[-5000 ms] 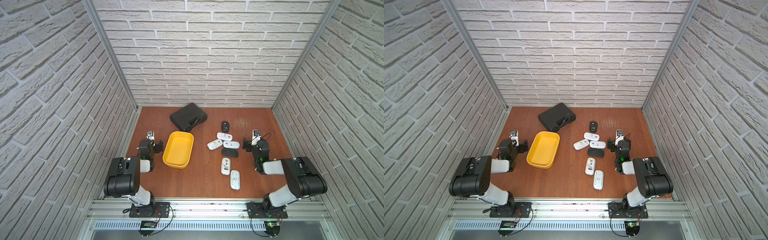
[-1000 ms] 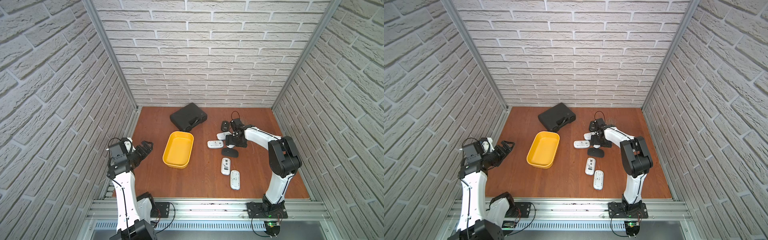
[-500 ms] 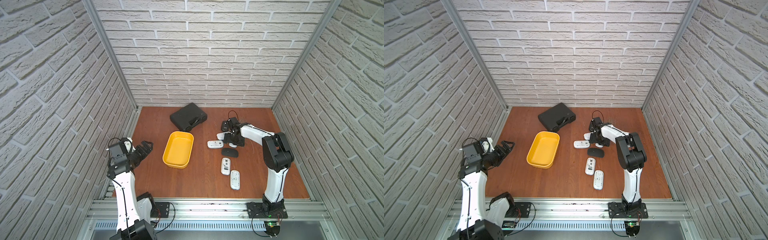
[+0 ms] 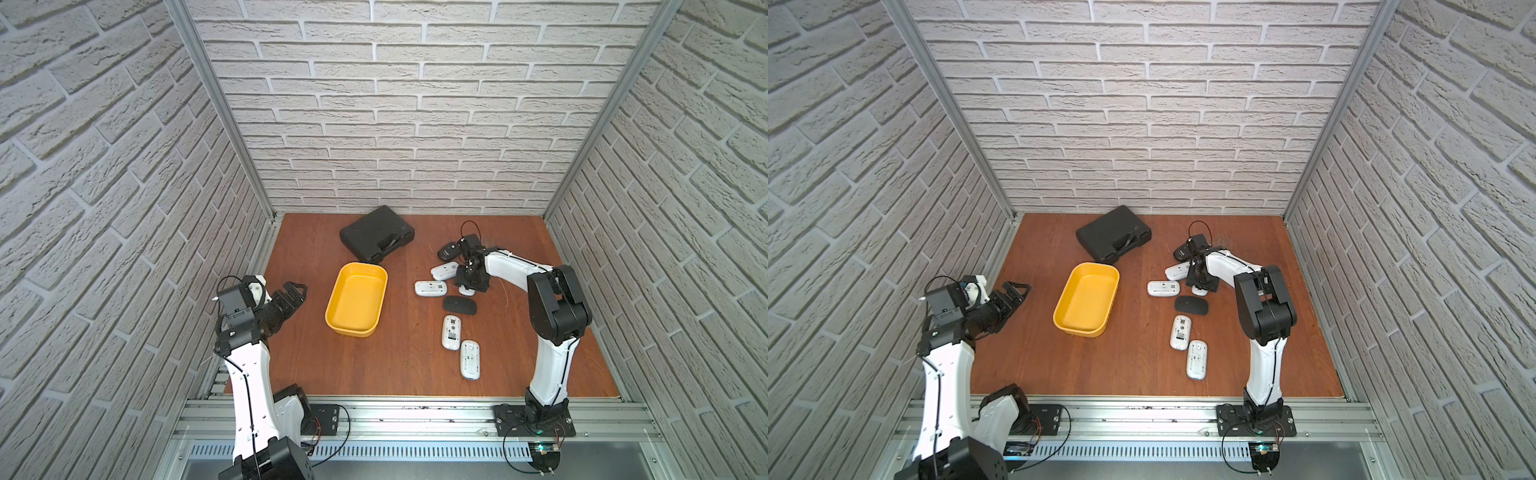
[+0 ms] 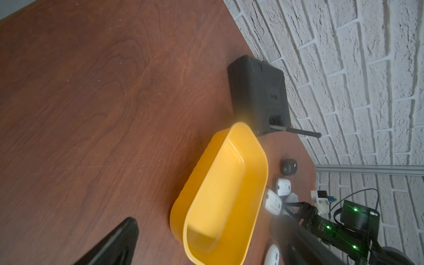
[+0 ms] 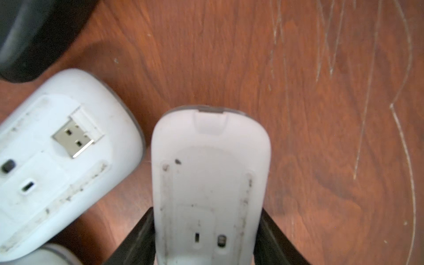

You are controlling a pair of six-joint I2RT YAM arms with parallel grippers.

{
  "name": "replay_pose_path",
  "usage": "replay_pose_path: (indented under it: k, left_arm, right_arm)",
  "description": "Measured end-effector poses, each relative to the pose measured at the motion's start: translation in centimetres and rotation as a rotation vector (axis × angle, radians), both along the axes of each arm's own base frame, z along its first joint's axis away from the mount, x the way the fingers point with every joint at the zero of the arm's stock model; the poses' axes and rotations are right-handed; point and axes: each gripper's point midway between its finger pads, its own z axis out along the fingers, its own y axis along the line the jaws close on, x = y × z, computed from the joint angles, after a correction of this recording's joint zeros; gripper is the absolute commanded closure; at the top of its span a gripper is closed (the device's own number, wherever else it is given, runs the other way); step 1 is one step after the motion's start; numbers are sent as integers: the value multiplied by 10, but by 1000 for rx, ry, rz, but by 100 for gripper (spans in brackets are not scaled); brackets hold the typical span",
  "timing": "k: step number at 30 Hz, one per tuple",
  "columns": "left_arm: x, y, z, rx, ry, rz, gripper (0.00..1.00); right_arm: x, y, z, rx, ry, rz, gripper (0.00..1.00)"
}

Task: Put the mouse in the storage box
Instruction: Pick up the mouse from the center of the board.

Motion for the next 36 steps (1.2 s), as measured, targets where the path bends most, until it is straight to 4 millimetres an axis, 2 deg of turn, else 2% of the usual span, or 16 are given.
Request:
replay_pose_path:
  k: [4,7,10,14,17,19,23,27,30,32,36]
  left_arm:
    - [2,-7,4,-9,-26,-37,8]
    - [2,-22,9,1,-49,-94,9]
    - [-1,-45,16,21,-84,-185,10]
    - [-8,-87,23,58,-106,-354,10]
    - [-11,-127,35,94,-127,-510,11]
    - [-11,-153,45,117,-147,-610,11]
    - [-13,-211,56,157,-178,-811,13]
    - [-14,-259,52,197,-181,-965,15]
    - [-13,-285,42,218,-167,-1032,16]
    - [-10,-295,37,230,-157,-1051,16]
    - [-3,-315,30,263,-159,-1080,17]
  right_arm:
    - [-13,-6,1,9,6,8,53]
    - [-22,-10,9,18,-21,27,54]
    - [-27,-8,33,42,-116,57,55]
    - [-29,3,80,99,-339,124,55]
    - [-35,22,106,149,-513,213,57]
    - [-46,41,116,184,-617,301,57]
    - [-77,82,117,246,-772,530,56]
    - [-105,121,114,325,-856,748,53]
    - [-118,147,127,376,-922,882,53]
    - [-123,160,137,396,-967,947,52]
    - [-131,175,143,426,-996,1027,52]
